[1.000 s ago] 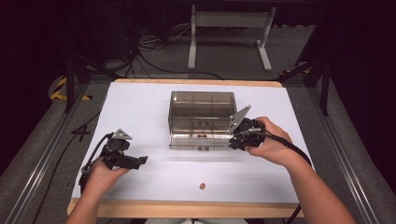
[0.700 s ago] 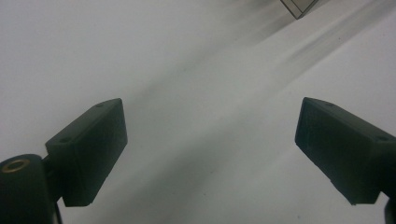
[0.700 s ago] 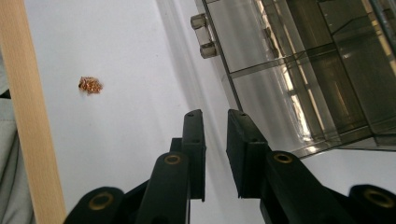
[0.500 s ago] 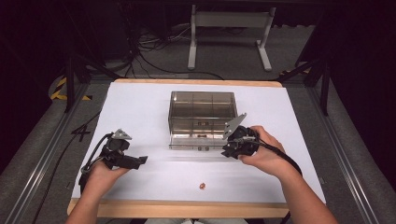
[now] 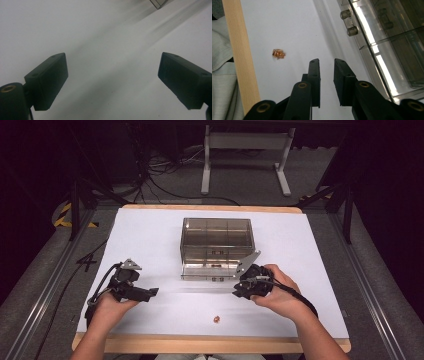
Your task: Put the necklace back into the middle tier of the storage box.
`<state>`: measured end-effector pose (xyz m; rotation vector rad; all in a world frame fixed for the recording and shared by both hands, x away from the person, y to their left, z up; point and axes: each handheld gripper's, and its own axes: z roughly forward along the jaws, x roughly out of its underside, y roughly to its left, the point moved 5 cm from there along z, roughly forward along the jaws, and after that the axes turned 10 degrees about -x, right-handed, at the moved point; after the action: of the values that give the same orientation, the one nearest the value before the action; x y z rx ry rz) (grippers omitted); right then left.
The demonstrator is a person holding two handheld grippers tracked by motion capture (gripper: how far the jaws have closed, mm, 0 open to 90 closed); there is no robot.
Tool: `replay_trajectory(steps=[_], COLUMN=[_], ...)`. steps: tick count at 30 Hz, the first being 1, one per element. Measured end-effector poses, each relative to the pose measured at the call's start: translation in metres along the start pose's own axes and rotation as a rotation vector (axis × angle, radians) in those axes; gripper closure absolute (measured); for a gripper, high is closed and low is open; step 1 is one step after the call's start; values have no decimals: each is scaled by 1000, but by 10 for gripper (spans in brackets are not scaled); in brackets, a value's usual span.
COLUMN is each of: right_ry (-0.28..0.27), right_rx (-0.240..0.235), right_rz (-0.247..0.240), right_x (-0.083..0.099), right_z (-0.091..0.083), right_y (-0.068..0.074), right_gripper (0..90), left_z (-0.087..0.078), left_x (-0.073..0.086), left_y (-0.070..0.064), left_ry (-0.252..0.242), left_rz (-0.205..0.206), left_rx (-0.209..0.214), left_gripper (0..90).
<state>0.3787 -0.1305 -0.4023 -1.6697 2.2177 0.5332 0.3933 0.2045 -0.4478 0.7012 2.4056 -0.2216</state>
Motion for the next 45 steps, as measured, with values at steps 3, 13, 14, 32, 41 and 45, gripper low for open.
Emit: replay_trajectory(steps=[3, 13, 14, 32, 41, 45], right_ry=[-9, -13, -12, 41, 70, 77], right_rx=[-8, -30, -36, -98, -131, -143], right_rz=[-11, -26, -31, -62, -85, -102], right_x=[-1, -9, -10, -15, -16, -17], right_z=[3, 12, 13, 44, 56, 60], right_y=[3, 12, 14, 28, 35, 39], right_gripper=[759, 753, 752, 730, 723, 718], left_z=[0, -1, -1, -2, -1, -1], left_x=[0, 0, 0, 0, 1, 1], left_y=[0, 0, 0, 0, 0, 0], left_ry=[2, 0, -1, 0, 6, 5], left_rz=[2, 5, 5, 10, 13, 13], left_rx=[-3, 1, 1, -1, 4, 4], left_gripper=[99, 99, 99, 99, 99, 99])
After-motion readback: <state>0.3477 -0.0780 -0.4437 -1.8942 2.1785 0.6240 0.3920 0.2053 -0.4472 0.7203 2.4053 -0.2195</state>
